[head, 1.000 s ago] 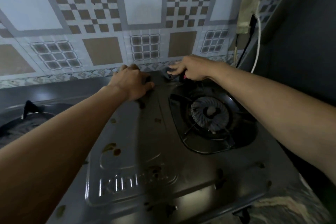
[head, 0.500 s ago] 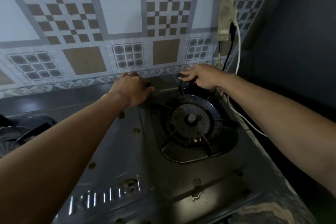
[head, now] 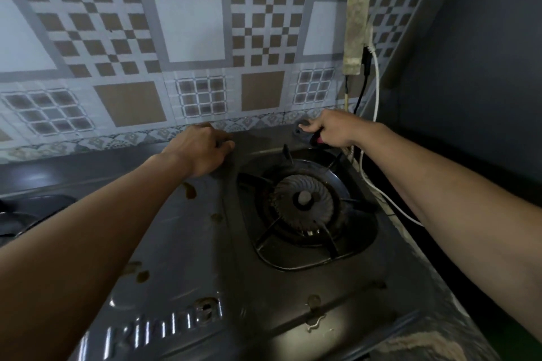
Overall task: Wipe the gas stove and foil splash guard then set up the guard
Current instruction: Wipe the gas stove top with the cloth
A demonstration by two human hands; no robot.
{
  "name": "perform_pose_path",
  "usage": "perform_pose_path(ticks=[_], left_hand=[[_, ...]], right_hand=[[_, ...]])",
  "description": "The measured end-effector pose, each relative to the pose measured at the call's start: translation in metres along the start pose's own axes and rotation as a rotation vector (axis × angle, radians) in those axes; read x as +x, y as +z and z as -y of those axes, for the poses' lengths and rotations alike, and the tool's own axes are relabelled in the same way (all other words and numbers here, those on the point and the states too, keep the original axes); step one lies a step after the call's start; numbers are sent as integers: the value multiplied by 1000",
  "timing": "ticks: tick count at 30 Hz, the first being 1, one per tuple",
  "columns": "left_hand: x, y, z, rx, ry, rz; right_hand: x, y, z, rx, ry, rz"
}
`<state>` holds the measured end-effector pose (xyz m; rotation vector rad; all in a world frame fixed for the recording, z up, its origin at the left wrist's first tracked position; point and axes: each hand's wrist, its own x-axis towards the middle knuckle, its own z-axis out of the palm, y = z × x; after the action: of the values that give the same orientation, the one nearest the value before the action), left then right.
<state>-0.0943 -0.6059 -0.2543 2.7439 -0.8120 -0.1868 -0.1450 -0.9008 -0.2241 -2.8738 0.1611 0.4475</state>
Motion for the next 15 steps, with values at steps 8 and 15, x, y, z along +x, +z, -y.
perform_pose_path(ticks=[8,15], left_hand=[[-41,-27,48,-20,-107,-43],[-68,-51,91,31,-250,28]], right_hand=[[9,10,74,-23,-7,12],[7,28,134,-69,-101,31]])
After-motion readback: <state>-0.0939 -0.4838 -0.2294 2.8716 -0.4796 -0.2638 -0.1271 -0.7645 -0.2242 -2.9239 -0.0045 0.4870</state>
